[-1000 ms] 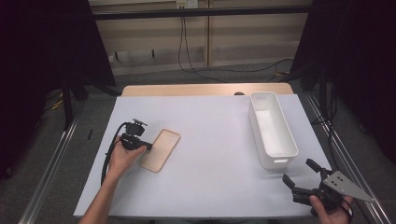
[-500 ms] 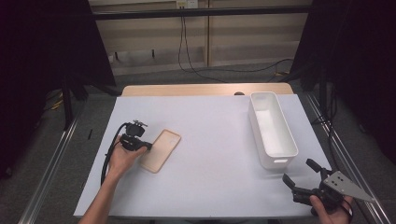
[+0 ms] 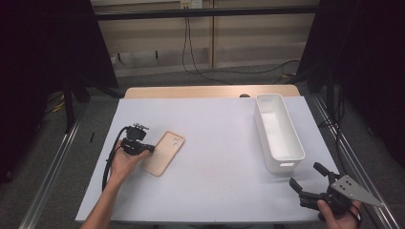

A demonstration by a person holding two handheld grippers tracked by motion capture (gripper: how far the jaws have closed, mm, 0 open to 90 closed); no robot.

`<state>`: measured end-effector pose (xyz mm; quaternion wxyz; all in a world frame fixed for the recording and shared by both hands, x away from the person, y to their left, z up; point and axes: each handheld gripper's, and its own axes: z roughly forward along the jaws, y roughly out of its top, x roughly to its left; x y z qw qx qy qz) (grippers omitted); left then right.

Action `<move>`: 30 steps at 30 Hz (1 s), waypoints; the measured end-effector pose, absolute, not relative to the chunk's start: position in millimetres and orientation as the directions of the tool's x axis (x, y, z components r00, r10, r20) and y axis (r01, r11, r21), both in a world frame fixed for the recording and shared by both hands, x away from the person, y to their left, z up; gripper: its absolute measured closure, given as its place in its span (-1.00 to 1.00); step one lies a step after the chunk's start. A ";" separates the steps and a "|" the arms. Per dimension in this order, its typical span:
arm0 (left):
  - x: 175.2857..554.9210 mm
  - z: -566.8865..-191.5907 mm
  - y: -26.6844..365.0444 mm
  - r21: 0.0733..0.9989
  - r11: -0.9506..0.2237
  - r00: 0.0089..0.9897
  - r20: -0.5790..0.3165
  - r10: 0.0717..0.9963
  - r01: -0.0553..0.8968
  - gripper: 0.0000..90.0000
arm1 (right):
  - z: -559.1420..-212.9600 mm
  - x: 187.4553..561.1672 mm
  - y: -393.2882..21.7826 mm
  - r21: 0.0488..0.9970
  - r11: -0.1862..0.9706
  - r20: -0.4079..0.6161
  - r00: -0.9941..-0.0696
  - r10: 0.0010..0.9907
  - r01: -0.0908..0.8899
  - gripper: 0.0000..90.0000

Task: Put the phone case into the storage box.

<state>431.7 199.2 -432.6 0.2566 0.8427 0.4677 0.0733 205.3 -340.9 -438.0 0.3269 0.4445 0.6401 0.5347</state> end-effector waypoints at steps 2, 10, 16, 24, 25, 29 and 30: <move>430.7 -431.7 200.4 0.519 -0.416 0.543 -0.113 0.832 0.747 0.95 | -438.0 205.4 -341.0 0.975 0.036 0.054 -0.392 0.918 0.218 -0.98; 426.6 -425.9 206.6 0.596 -0.356 0.524 -0.130 0.842 0.720 0.95 | -437.9 205.3 -340.9 0.976 0.034 0.055 -0.392 0.918 0.217 -0.98; 421.3 -421.5 204.9 0.641 -0.348 0.540 -0.124 0.833 0.684 0.95 | -437.8 205.2 -340.9 0.975 0.032 0.057 -0.391 0.919 0.218 -0.98; 415.4 -417.3 204.3 0.713 -0.329 0.550 -0.094 0.830 0.619 0.95 | -437.8 204.9 -340.9 0.976 0.031 0.057 -0.390 0.919 0.217 -0.98; 414.6 -416.5 205.0 0.722 -0.326 0.550 -0.090 0.830 0.610 0.95 | -437.8 204.9 -340.9 0.976 0.032 0.057 -0.390 0.919 0.217 -0.98; 411.0 -414.1 207.2 0.759 -0.305 0.554 -0.087 0.828 0.575 0.95 | -437.8 204.8 -340.9 0.976 0.032 0.057 -0.390 0.919 0.217 -0.98; 410.2 -413.5 207.4 0.764 -0.305 0.555 -0.084 0.827 0.569 0.95 | -437.8 204.8 -340.8 0.976 0.032 0.057 -0.390 0.919 0.217 -0.98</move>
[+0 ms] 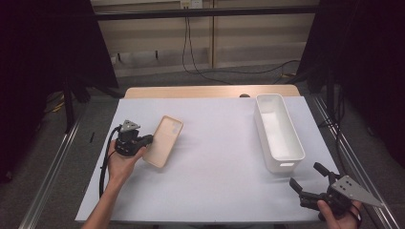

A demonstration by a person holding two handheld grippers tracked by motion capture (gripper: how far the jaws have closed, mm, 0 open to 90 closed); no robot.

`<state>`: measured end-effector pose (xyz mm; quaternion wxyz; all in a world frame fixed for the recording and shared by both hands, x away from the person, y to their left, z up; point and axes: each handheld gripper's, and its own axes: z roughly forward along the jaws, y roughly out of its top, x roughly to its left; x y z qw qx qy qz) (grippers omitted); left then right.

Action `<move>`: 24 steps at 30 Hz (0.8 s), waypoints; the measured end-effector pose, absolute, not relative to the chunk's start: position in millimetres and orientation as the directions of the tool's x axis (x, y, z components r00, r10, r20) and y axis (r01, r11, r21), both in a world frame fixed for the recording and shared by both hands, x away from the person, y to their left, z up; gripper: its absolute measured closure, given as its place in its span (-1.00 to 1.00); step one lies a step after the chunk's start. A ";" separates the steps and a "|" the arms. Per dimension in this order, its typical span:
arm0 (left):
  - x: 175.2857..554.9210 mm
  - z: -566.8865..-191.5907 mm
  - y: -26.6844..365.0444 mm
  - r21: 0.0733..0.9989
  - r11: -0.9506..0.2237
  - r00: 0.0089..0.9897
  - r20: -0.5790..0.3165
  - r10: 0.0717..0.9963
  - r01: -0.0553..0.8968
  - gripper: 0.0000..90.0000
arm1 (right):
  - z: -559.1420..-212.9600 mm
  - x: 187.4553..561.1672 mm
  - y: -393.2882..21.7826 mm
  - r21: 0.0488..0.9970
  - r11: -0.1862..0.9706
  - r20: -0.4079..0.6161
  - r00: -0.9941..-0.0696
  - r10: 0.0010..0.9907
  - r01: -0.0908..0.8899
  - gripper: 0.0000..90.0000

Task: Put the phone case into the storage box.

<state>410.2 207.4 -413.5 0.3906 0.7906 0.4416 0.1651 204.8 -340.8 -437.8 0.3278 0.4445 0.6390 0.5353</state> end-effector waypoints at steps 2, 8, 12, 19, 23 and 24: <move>408.4 -412.7 207.6 0.780 -0.295 0.556 -0.082 0.827 0.552 0.95 | -437.8 205.0 -340.8 0.976 0.032 0.057 -0.390 0.919 0.217 -0.98; 403.5 -409.1 207.5 0.821 -0.262 0.559 -0.081 0.825 0.506 0.95 | -437.8 205.1 -340.6 0.976 0.030 0.058 -0.389 0.920 0.218 -0.98; 399.6 -405.9 208.3 0.850 -0.236 0.561 -0.081 0.824 0.470 0.95 | -437.9 205.1 -340.5 0.976 0.029 0.059 -0.388 0.920 0.218 -0.98; 392.6 -400.6 206.6 0.889 -0.196 0.581 -0.091 0.809 0.413 0.95 | -438.0 205.2 -340.8 0.975 0.028 0.060 -0.386 0.921 0.218 -0.98; 389.2 -397.5 203.7 0.901 -0.190 0.599 -0.092 0.796 0.390 0.95 | -438.0 205.5 -341.3 0.976 0.019 0.067 -0.379 0.923 0.219 -0.98; 387.9 -396.6 202.6 0.903 -0.188 0.609 -0.098 0.787 0.387 0.95 | -438.0 205.5 -341.4 0.975 0.017 0.069 -0.377 0.924 0.220 -0.98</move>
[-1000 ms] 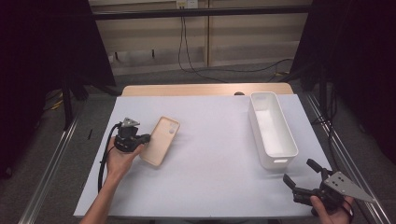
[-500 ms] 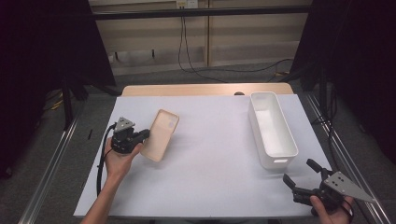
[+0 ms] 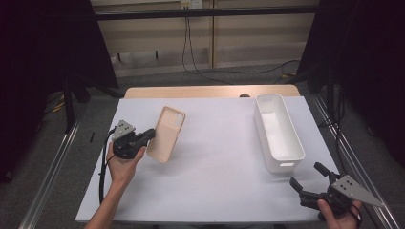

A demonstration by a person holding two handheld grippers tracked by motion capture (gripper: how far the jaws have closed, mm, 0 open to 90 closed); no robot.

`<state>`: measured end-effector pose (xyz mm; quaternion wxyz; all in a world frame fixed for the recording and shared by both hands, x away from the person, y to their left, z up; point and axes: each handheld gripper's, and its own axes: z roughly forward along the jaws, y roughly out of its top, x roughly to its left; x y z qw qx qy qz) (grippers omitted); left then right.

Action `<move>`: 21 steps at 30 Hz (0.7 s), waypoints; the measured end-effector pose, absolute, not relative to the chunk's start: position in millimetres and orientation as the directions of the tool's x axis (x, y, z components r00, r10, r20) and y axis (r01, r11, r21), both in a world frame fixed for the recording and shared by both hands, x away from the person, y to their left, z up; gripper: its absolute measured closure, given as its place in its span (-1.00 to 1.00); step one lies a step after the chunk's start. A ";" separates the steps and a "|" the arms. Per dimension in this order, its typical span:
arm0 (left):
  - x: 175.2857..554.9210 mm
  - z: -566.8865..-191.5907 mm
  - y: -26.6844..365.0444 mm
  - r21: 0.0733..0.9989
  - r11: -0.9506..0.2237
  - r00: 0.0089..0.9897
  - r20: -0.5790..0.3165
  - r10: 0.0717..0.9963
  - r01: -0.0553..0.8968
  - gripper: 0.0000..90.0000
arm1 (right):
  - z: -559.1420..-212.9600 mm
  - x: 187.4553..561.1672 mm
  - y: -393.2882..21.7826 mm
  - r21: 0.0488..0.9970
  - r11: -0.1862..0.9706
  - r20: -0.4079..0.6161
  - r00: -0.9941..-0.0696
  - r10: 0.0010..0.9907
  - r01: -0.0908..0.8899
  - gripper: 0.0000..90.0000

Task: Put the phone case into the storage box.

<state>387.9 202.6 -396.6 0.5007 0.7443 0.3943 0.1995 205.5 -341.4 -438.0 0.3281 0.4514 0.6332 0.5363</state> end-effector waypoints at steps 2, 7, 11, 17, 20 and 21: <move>385.4 -395.5 200.5 0.909 -0.178 0.617 -0.103 0.780 0.377 0.95 | -437.9 205.4 -341.6 0.976 0.013 0.072 -0.373 0.925 0.219 -0.98; 378.5 -391.4 194.3 0.925 -0.166 0.655 -0.109 0.748 0.343 0.95 | -437.3 204.6 -339.6 0.975 0.000 0.085 -0.376 0.923 0.220 -0.99; 374.6 -389.4 190.3 0.932 -0.161 0.677 -0.111 0.728 0.326 0.95 | -436.1 203.8 -337.1 0.976 -0.002 0.087 -0.385 0.919 0.217 -0.99; 370.3 -387.0 183.8 0.937 -0.146 0.697 -0.126 0.705 0.317 0.95 | -431.6 203.1 -330.5 0.975 -0.019 0.109 -0.406 0.907 0.220 -1.00; 368.5 -385.6 180.8 0.940 -0.130 0.707 -0.141 0.693 0.316 0.95 | -427.0 203.3 -325.3 0.976 -0.034 0.124 -0.419 0.900 0.216 -1.00; 367.5 -385.2 179.7 0.942 -0.130 0.707 -0.137 0.693 0.310 0.95 | -425.0 203.1 -323.4 0.976 -0.043 0.131 -0.421 0.897 0.212 -1.00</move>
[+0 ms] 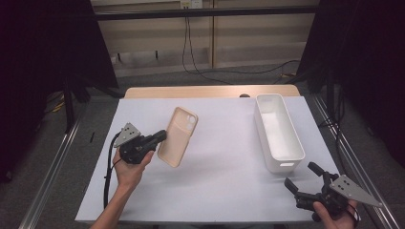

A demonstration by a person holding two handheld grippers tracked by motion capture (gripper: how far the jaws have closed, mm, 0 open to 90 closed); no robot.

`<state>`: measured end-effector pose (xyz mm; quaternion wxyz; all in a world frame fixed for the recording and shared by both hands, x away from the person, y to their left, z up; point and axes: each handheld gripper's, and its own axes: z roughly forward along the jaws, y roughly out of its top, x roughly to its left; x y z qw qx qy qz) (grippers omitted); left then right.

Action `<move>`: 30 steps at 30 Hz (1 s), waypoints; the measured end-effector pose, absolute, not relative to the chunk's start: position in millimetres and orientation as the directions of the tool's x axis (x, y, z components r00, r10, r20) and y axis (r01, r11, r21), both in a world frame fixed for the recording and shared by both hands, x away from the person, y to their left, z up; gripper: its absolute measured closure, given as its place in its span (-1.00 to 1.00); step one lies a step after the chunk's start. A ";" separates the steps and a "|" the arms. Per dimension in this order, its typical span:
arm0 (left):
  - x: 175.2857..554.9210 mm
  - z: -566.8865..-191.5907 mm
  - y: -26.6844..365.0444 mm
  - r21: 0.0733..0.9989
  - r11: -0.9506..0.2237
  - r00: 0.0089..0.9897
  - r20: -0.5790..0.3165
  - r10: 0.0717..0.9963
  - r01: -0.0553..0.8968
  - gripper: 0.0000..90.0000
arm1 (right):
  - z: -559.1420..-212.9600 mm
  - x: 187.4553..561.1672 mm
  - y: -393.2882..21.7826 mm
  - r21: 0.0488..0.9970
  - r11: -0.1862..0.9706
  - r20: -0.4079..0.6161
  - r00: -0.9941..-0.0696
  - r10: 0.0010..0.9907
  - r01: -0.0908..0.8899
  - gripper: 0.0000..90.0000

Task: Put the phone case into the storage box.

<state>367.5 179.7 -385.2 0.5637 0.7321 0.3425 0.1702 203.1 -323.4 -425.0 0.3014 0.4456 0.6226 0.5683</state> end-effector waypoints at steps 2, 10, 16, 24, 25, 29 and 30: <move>366.2 -384.3 177.3 0.944 -0.127 0.713 -0.138 0.687 0.306 0.95 | -421.2 203.0 -320.3 0.976 -0.061 0.147 -0.426 0.892 0.210 -1.00; 362.4 -381.3 168.2 0.951 -0.121 0.725 -0.129 0.676 0.283 0.95 | -403.2 206.5 -299.3 0.975 -0.089 0.177 -0.472 0.864 0.203 -1.00; 360.4 -381.1 162.0 0.953 -0.130 0.733 -0.120 0.670 0.275 0.95 | -394.2 220.7 -274.4 0.969 -0.134 0.227 -0.530 0.817 0.209 -0.99; 359.6 -380.9 158.8 0.956 -0.128 0.734 -0.113 0.669 0.264 0.95 | -388.1 242.4 -241.2 0.977 -0.100 0.195 -0.602 0.775 0.188 -0.94; 359.1 -380.7 158.1 0.957 -0.118 0.731 -0.119 0.672 0.264 0.95 | -388.1 244.9 -238.2 0.977 -0.097 0.194 -0.605 0.772 0.190 -0.94; 358.5 -380.5 155.1 0.956 -0.119 0.733 -0.121 0.670 0.266 0.95 | -386.6 254.8 -231.4 0.978 -0.089 0.187 -0.614 0.767 0.188 -0.94; 358.4 -380.3 154.2 0.958 -0.124 0.734 -0.113 0.670 0.260 0.95 | -385.9 257.1 -230.6 0.978 -0.091 0.189 -0.613 0.767 0.187 -0.94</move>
